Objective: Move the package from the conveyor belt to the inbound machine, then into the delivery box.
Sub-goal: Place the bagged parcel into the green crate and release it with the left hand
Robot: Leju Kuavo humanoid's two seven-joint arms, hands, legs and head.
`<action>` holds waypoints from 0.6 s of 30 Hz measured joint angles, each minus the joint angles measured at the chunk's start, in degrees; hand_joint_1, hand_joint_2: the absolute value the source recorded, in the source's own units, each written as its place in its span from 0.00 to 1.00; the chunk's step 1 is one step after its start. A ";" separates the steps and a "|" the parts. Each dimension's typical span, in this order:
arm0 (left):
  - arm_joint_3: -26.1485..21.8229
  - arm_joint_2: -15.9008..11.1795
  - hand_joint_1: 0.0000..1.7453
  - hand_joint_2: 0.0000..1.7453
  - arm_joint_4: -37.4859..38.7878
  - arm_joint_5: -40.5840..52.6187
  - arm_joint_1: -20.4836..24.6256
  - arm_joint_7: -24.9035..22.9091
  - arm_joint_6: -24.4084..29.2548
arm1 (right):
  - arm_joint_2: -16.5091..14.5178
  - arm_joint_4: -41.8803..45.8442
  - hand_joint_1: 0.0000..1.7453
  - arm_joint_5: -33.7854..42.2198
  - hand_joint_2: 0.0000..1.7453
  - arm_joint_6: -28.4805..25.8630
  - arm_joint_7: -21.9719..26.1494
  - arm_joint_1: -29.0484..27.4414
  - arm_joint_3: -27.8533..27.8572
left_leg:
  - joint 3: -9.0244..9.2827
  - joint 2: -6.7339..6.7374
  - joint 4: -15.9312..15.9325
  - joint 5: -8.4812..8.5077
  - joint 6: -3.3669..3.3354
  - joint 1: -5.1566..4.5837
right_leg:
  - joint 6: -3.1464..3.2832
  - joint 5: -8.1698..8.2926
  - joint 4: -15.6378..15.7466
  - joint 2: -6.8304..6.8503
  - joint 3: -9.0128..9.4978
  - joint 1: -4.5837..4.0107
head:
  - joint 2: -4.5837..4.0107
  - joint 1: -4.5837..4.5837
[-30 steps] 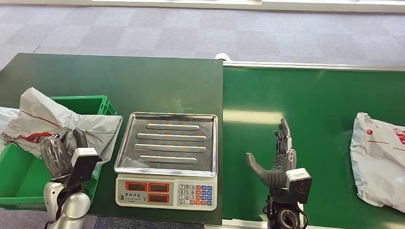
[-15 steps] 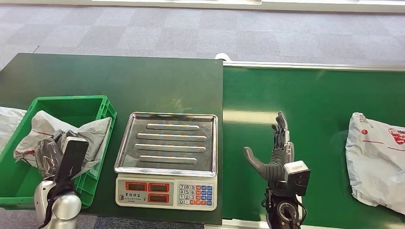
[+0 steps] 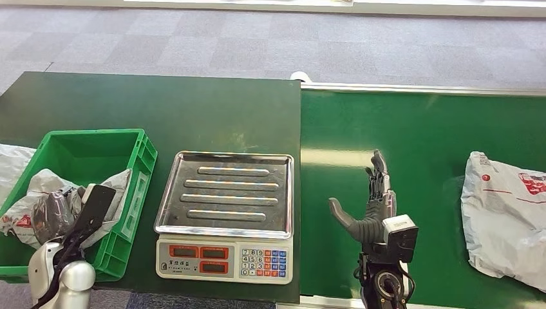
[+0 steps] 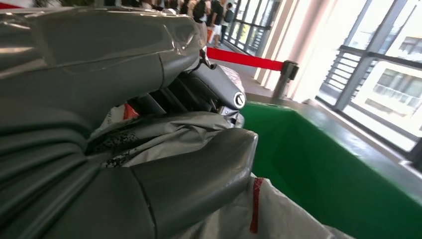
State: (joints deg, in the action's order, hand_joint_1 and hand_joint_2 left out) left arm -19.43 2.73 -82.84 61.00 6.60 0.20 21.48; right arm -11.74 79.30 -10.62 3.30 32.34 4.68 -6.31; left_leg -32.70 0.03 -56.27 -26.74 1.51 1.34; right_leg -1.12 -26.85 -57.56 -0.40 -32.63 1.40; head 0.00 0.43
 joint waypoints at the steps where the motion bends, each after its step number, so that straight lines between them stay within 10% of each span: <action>1: -0.14 -0.04 1.00 1.00 0.15 0.50 0.05 -0.31 -0.14 | 0.00 0.00 0.00 -0.01 1.00 0.01 -0.02 0.00 0.02 | 0.00 0.00 0.00 0.00 0.00 0.00 | 0.00 0.00 0.00 0.00 0.00 0.00 | 0.00 -0.01; 2: -0.64 -0.14 0.94 1.00 0.52 1.53 0.18 -0.78 -0.22 | -0.01 0.01 0.00 -0.03 1.00 0.03 -0.10 -0.01 0.07 | 0.00 0.00 0.00 0.00 0.00 0.00 | 0.00 0.00 0.00 0.00 0.00 0.00 | 0.00 -0.01; 6: -3.63 -0.41 0.00 1.00 1.77 3.92 0.86 -1.31 2.84 | -0.19 0.06 0.00 -0.17 1.00 0.25 -0.52 -0.11 0.38 | 0.01 0.02 0.00 0.00 0.00 0.01 | 0.01 0.00 0.00 -0.01 -0.02 -0.02 | 0.00 -0.01; 18: -4.46 1.49 0.00 1.00 -3.99 -10.96 0.73 16.07 18.16 | -1.01 0.07 0.00 -0.11 1.00 0.48 -1.00 -0.18 0.13 | -0.01 -0.01 0.00 0.00 0.00 0.00 | 0.00 0.00 0.00 0.00 0.01 -0.01 | 0.00 -0.02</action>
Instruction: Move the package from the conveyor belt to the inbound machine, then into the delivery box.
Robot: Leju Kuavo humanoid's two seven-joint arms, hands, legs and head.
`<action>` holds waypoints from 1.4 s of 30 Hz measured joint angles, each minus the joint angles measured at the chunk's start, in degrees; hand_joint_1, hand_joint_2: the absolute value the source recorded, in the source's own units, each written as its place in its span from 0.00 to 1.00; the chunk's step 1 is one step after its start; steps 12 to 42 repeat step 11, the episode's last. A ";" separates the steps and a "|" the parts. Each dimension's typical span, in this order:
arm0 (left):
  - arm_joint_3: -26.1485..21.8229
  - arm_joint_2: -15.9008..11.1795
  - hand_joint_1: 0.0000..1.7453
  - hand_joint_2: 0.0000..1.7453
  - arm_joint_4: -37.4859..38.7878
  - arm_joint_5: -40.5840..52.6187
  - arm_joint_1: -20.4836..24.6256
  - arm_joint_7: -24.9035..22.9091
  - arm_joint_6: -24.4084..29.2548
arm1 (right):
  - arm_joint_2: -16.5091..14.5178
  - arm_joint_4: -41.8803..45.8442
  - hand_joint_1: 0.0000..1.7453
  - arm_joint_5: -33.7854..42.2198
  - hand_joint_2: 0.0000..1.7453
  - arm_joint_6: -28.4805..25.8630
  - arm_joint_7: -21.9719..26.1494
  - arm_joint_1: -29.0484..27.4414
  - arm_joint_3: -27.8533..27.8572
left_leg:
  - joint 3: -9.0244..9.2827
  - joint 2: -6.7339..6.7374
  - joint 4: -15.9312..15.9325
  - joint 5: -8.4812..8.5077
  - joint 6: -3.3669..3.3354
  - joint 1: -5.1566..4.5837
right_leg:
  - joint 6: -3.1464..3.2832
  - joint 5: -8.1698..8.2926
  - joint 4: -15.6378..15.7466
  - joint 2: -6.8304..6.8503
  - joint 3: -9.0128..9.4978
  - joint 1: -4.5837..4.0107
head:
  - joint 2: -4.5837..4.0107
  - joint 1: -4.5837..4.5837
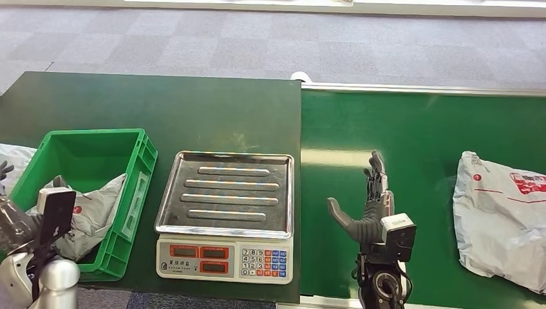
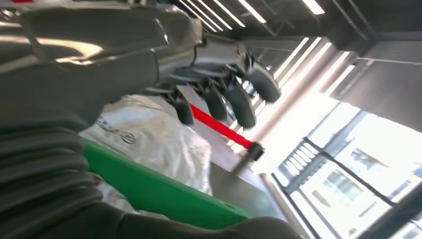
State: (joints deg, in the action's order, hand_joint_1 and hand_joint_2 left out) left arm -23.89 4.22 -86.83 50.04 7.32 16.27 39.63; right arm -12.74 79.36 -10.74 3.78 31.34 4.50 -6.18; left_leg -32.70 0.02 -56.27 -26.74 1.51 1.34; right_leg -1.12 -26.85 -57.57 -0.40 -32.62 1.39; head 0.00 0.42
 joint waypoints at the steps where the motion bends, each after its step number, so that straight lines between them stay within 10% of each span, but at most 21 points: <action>1: 0.13 0.32 0.00 1.00 -0.51 -0.42 -0.04 0.77 0.13 | -0.06 0.00 0.00 0.04 1.00 0.00 0.00 0.05 -0.07 | 0.00 0.00 0.00 0.00 0.00 0.00 | 0.00 0.00 0.00 0.00 0.00 0.00 | 0.00 0.00; 11: 1.55 4.36 0.00 1.00 -5.79 -19.03 -1.27 19.50 -1.19 | -0.11 -0.66 0.00 0.91 1.00 -0.52 0.25 0.85 -0.76 | 0.00 0.01 0.00 -0.01 0.00 0.00 | 0.00 0.00 0.00 0.00 -0.03 0.00 | 0.00 0.00; 42: 1.55 4.36 0.00 1.00 -5.79 -19.03 -1.27 19.50 -1.19 | -0.11 -0.66 0.00 0.91 1.00 -0.52 0.25 0.85 -0.76 | 0.00 0.01 0.00 -0.01 0.00 0.00 | 0.00 0.00 0.00 0.00 -0.03 0.00 | 0.00 0.00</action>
